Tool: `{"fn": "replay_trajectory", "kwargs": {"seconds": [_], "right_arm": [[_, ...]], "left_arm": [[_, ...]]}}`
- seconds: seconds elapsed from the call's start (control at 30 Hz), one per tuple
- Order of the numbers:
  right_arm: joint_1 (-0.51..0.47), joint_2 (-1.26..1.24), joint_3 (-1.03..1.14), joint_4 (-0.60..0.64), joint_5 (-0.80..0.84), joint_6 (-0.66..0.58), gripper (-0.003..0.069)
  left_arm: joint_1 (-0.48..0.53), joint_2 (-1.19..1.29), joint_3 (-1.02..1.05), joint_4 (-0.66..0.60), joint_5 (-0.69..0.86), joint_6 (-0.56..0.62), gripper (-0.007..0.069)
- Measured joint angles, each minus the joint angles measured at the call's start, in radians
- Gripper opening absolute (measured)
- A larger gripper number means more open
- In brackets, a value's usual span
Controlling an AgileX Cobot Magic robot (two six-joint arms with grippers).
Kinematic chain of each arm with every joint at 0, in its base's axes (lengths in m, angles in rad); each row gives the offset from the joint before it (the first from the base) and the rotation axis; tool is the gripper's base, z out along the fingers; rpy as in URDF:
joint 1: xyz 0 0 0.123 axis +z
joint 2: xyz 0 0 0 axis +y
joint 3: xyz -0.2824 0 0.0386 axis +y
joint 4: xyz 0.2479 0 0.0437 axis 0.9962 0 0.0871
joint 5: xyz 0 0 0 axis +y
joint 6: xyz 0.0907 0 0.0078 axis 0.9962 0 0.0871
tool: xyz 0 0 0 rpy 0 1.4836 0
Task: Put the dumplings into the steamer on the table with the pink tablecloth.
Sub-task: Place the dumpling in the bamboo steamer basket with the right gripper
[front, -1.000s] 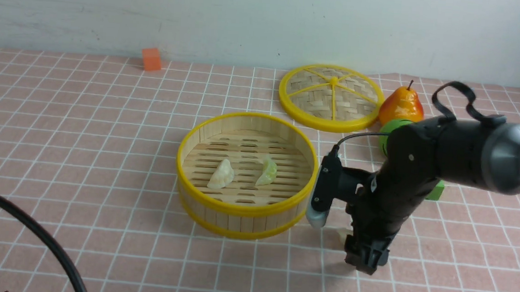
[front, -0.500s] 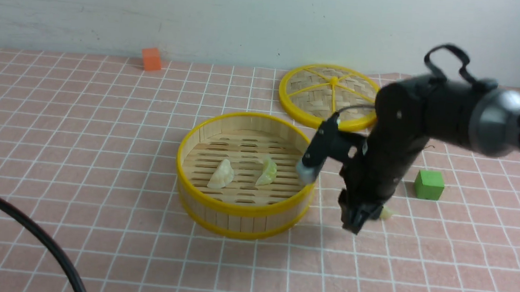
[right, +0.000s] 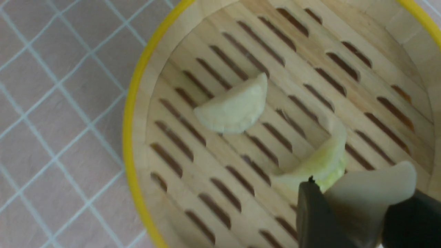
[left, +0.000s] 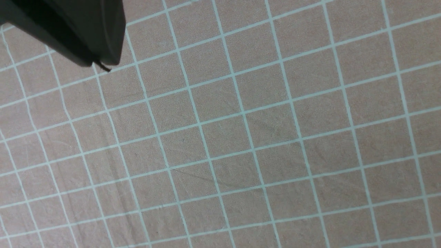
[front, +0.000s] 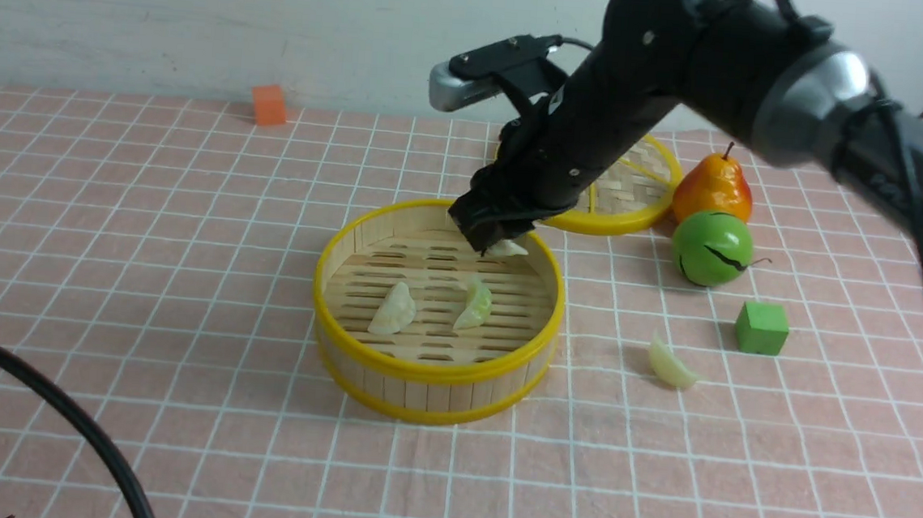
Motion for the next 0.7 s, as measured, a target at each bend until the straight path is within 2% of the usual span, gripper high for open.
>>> {"fn": "replay_trajectory", "kwargs": {"seconds": [0.23,0.43,0.53,0.6,0.63,0.7], "right_arm": [[0.021,0.136,-0.057,0.015,-0.195,0.003,0.0246],[0.029,0.204,-0.058,0.019,-0.246,0.003,0.0251],[0.029,0.213,-0.058,0.019,-0.247,0.005,0.0325],[0.029,0.203,-0.058,0.019,-0.24,0.021,0.0411],[0.029,0.202,-0.058,0.019,-0.239,0.023,0.042],[0.029,0.167,-0.066,0.017,-0.189,0.046,0.052]], "left_arm": [[0.0,0.0,0.0,-0.002,0.001,0.0,0.002],[0.0,0.0,0.0,-0.003,0.017,0.011,0.002],[0.0,0.0,0.0,-0.003,0.022,0.014,0.002],[0.0,0.0,0.0,-0.003,0.023,0.014,0.002],[0.0,0.0,0.0,-0.003,0.023,0.014,0.002],[0.0,0.0,0.0,-0.003,0.031,0.014,0.002]]}}
